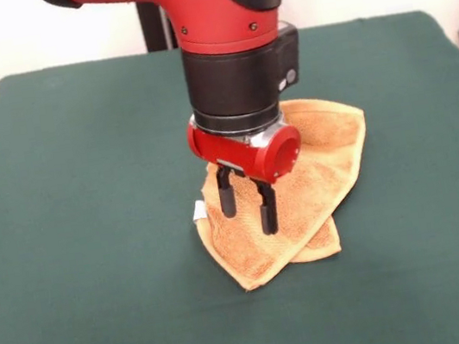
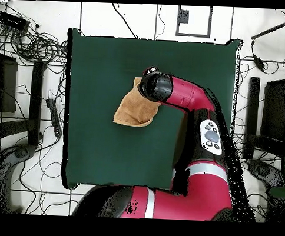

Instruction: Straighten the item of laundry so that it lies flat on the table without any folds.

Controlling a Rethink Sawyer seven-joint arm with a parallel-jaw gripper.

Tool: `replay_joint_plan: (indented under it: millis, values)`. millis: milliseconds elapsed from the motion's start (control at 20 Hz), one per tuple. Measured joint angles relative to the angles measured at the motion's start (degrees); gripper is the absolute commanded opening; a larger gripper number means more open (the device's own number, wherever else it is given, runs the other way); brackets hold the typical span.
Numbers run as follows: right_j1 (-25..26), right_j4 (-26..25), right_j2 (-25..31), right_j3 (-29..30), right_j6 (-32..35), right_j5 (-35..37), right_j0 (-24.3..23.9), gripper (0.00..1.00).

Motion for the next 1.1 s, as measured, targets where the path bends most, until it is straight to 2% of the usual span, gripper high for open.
replay_joint_plan:
  millis: [350, 800, 1100]
  values:
    - [-0.01, -0.98, 0.17, 1.22, 0.0, -1.19, -0.54, 1.0]
    - [-0.02, -4.86, 0.2, 1.46, 0.0, -2.19, -0.43, 1.0]
    - [-0.02, -5.17, 0.2, 1.88, 0.0, -2.19, -0.44, 1.0]
